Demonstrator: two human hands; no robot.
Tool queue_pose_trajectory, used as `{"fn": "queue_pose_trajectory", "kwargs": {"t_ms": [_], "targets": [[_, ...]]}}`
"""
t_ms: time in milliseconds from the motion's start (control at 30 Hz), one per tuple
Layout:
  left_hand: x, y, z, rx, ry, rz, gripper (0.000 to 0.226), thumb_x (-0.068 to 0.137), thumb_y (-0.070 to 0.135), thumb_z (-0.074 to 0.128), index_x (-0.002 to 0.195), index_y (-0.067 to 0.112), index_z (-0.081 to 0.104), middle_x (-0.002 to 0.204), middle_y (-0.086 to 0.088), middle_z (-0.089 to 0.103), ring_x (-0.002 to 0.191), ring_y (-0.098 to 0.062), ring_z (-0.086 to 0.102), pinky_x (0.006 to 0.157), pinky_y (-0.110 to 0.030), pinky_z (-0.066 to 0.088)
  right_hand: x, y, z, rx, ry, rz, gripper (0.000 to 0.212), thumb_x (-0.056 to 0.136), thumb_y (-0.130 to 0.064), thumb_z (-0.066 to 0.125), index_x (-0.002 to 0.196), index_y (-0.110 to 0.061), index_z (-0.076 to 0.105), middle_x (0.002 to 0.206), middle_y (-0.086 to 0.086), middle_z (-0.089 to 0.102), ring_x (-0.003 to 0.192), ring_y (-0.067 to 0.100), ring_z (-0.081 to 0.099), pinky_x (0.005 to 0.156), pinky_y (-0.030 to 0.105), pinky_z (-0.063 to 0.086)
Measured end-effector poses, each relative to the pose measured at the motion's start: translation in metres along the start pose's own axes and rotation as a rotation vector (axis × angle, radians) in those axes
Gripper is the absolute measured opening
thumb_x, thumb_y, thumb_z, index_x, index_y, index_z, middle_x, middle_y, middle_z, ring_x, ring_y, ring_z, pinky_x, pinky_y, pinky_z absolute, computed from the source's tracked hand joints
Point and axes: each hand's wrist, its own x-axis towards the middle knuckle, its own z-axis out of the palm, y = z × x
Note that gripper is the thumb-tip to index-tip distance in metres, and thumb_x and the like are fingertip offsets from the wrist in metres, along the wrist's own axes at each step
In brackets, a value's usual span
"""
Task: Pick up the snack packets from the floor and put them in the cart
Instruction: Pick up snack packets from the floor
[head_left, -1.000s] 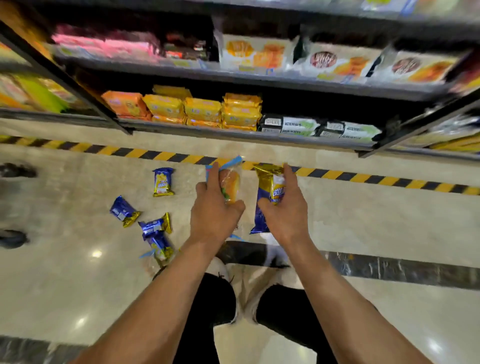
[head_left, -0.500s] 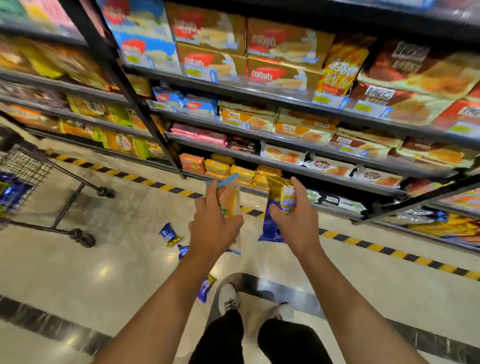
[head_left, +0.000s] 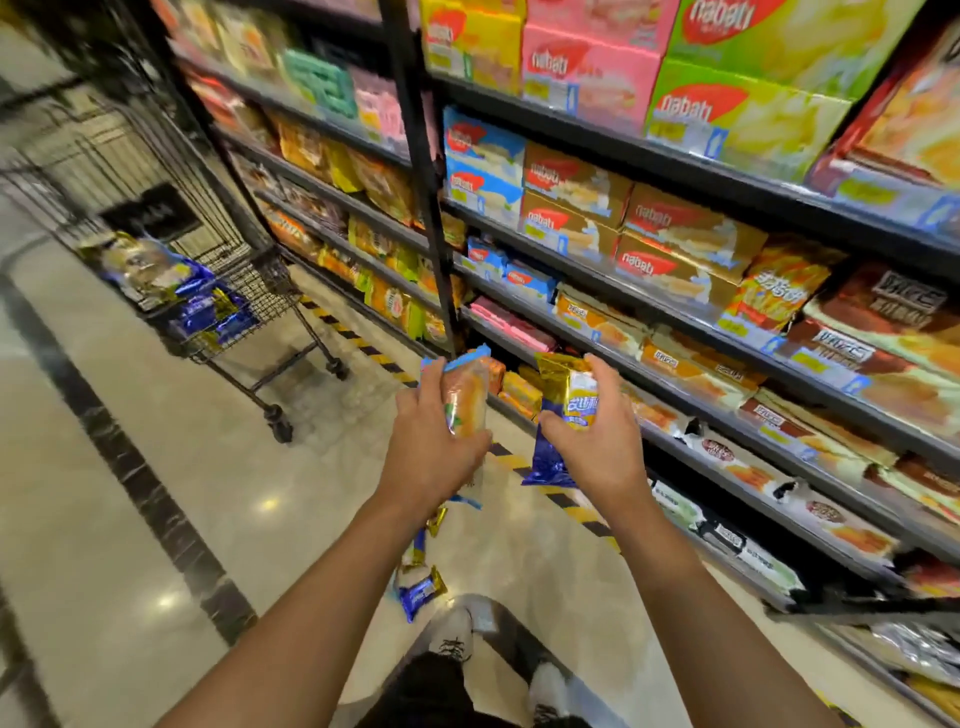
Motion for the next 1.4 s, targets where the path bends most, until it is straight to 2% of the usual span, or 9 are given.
{"fn": "queue_pose_trajectory", "kwargs": {"t_ms": [167, 400, 500, 633, 833, 1067, 1167, 1300, 1400], "targets": [[-0.031, 0.003, -0.013, -0.032, 0.178, -0.063, 0.098, 0.072, 0.033, 0.077, 0.153, 0.031, 0.022, 0.134, -0.001, 0.041, 0.117, -0.017, 0.048, 0.087, -0.024, 0.038, -0.009, -0.025, -0.001, -0.049, -0.161, -0.129, 0.076, 0.082, -0.03, 0.073, 0.144, -0.042, 0.031, 0.119, -0.002, 0.044, 0.09, 0.003, 0.054, 0.067, 0.016, 0.042], [-0.081, -0.007, -0.054, -0.058, 0.422, -0.171, 0.097, 0.074, 0.031, 0.079, 0.153, 0.031, 0.024, 0.126, 0.0, 0.042, 0.106, -0.013, 0.048, 0.086, -0.022, 0.036, -0.034, -0.058, 0.041, -0.048, -0.317, -0.268, 0.079, 0.071, -0.037, 0.069, 0.143, -0.038, 0.036, 0.121, 0.001, 0.049, 0.102, 0.019, 0.051, 0.08, 0.032, 0.044], [-0.098, -0.014, -0.077, -0.083, 0.51, -0.197, 0.094, 0.073, 0.028, 0.079, 0.149, 0.037, 0.026, 0.122, 0.002, 0.041, 0.094, -0.006, 0.044, 0.08, -0.019, 0.037, -0.05, -0.078, 0.062, -0.058, -0.388, -0.28, 0.075, 0.078, -0.028, 0.071, 0.144, -0.035, 0.036, 0.117, 0.001, 0.046, 0.096, 0.015, 0.048, 0.07, 0.014, 0.037], [-0.11, -0.036, -0.11, -0.07, 0.577, -0.267, 0.095, 0.074, 0.032, 0.078, 0.15, 0.039, 0.02, 0.118, 0.005, 0.035, 0.098, -0.015, 0.051, 0.085, -0.027, 0.044, -0.065, -0.105, 0.09, -0.106, -0.436, -0.355, 0.072, 0.081, -0.022, 0.071, 0.145, -0.03, 0.037, 0.117, -0.003, 0.041, 0.082, 0.003, 0.042, 0.063, -0.007, 0.027], [-0.13, -0.088, -0.153, -0.091, 0.659, -0.355, 0.094, 0.074, 0.03, 0.078, 0.149, 0.04, 0.022, 0.119, 0.006, 0.035, 0.092, -0.012, 0.047, 0.078, -0.027, 0.039, -0.09, -0.133, 0.151, -0.15, -0.504, -0.403, 0.074, 0.081, -0.027, 0.072, 0.144, -0.034, 0.034, 0.118, 0.002, 0.044, 0.084, 0.005, 0.05, 0.058, 0.009, 0.034], [-0.162, -0.167, -0.215, -0.093, 0.67, -0.415, 0.099, 0.073, 0.032, 0.081, 0.148, 0.043, 0.017, 0.116, 0.007, 0.032, 0.091, -0.014, 0.05, 0.08, -0.036, 0.055, -0.144, -0.159, 0.243, -0.184, -0.557, -0.439, 0.076, 0.081, -0.028, 0.073, 0.144, -0.037, 0.032, 0.127, -0.002, 0.045, 0.092, 0.005, 0.051, 0.06, 0.011, 0.037], [-0.177, -0.206, -0.244, -0.101, 0.68, -0.447, 0.1, 0.071, 0.035, 0.08, 0.146, 0.046, 0.016, 0.113, 0.006, 0.034, 0.1, -0.018, 0.053, 0.085, -0.043, 0.056, -0.173, -0.172, 0.281, -0.202, -0.566, -0.426, 0.077, 0.083, -0.026, 0.072, 0.147, -0.037, 0.03, 0.125, -0.002, 0.042, 0.086, -0.005, 0.047, 0.059, 0.008, 0.035], [-0.198, -0.257, -0.279, -0.124, 0.697, -0.469, 0.1, 0.073, 0.033, 0.079, 0.149, 0.044, 0.015, 0.123, 0.003, 0.038, 0.106, -0.018, 0.054, 0.086, -0.036, 0.055, -0.208, -0.179, 0.33, -0.2, -0.599, -0.473, 0.077, 0.081, -0.021, 0.071, 0.148, -0.03, 0.033, 0.131, 0.0, 0.046, 0.09, -0.032, 0.035, 0.065, -0.005, 0.034], [-0.218, -0.288, -0.301, -0.127, 0.705, -0.499, 0.101, 0.072, 0.034, 0.079, 0.149, 0.044, 0.014, 0.126, 0.001, 0.038, 0.107, -0.019, 0.055, 0.087, -0.035, 0.055, -0.232, -0.186, 0.359, -0.238, -0.62, -0.475, 0.075, 0.083, -0.021, 0.072, 0.147, -0.029, 0.034, 0.13, 0.0, 0.046, 0.088, -0.02, 0.043, 0.065, -0.006, 0.032]]}}
